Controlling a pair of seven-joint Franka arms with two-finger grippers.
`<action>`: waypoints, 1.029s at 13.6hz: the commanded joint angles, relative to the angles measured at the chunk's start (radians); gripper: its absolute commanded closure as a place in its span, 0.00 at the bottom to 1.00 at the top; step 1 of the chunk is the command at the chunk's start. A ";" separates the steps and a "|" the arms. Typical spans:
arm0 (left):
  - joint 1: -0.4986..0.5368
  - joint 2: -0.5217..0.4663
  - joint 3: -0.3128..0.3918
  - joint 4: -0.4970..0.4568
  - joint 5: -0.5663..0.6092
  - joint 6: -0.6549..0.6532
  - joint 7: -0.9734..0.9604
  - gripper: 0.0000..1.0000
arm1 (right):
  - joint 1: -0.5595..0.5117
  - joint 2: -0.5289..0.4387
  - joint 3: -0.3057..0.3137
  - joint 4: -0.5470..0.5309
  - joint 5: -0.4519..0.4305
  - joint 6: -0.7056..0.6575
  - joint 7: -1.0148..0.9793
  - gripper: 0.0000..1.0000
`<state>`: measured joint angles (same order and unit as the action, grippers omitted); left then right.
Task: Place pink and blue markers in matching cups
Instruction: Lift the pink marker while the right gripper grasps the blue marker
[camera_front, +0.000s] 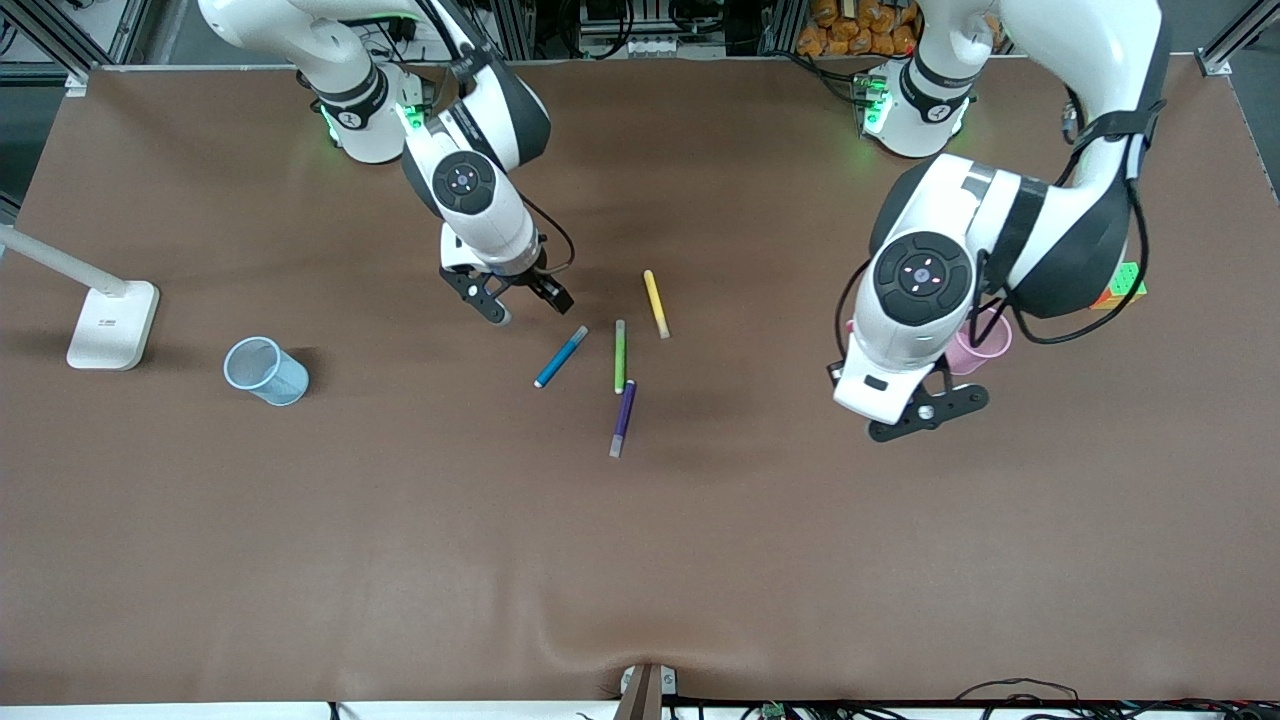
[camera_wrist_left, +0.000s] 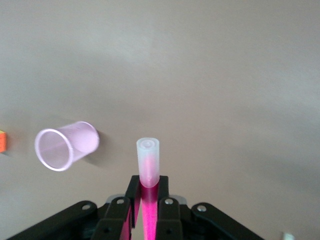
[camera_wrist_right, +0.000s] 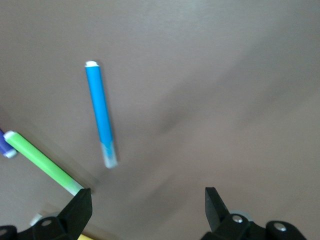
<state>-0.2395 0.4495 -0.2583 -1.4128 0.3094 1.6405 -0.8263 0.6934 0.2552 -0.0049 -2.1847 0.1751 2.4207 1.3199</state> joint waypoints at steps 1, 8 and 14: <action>0.006 -0.074 -0.006 -0.093 0.071 0.024 0.003 1.00 | 0.041 0.068 -0.010 0.017 0.001 0.090 0.074 0.00; 0.101 -0.267 -0.010 -0.360 0.119 0.198 0.001 1.00 | 0.106 0.211 -0.012 0.055 0.000 0.242 0.179 0.20; 0.192 -0.380 -0.010 -0.541 0.123 0.358 0.001 1.00 | 0.109 0.216 -0.013 0.056 0.000 0.242 0.191 0.50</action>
<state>-0.0832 0.1330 -0.2589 -1.8708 0.4102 1.9420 -0.8260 0.7861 0.4633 -0.0071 -2.1418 0.1751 2.6677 1.4872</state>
